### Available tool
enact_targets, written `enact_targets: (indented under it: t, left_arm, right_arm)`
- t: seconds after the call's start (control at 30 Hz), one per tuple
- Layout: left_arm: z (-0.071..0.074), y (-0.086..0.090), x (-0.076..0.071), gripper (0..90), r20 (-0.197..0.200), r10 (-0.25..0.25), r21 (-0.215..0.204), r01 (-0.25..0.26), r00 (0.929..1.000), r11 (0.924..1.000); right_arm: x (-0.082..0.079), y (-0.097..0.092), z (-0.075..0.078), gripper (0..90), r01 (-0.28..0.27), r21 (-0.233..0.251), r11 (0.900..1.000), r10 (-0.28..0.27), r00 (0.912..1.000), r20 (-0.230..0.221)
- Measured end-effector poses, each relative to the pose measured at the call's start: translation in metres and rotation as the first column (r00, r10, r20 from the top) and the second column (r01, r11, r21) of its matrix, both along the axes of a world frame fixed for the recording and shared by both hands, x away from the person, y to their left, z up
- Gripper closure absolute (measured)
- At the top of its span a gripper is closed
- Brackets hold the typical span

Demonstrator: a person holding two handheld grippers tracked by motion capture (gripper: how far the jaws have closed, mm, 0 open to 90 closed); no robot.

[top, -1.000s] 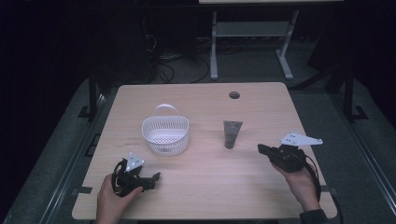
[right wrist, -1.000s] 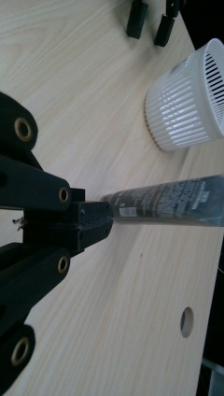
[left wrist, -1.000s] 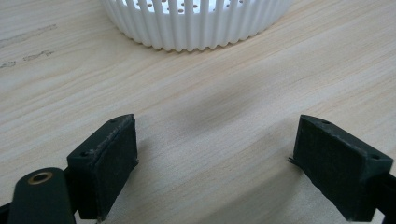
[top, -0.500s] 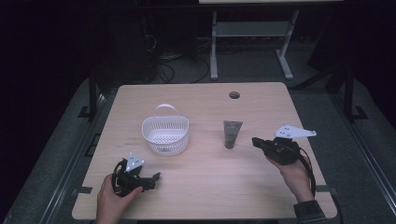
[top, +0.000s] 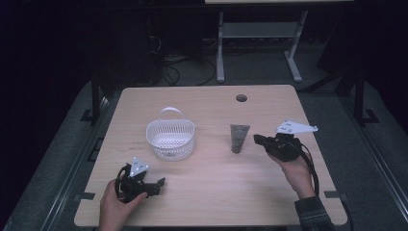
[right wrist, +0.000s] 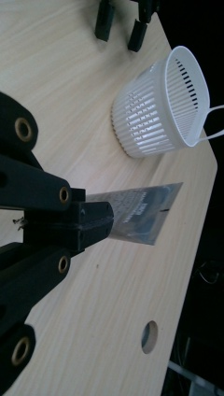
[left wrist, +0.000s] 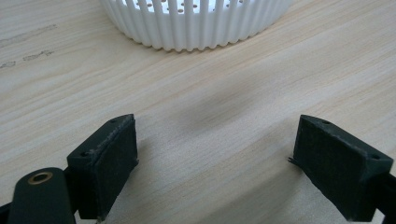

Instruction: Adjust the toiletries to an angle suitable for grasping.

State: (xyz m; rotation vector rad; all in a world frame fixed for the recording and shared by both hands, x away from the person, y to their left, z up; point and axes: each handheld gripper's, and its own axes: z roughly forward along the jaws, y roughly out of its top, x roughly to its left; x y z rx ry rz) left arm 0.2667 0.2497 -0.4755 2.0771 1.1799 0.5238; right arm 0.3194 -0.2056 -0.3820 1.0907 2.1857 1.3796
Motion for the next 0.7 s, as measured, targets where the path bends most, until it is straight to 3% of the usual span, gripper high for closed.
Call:
enact_targets:
  t: [0.7]
  left_arm:
    - [0.000,0.000,0.000,12.6,-0.003,0.002,-0.001,-0.002,1.0000,1.0000]
  right_arm:
    - [0.023,0.013,-0.001,89.8,0.012,0.002,0.9999,-0.012,0.9999,-0.009]
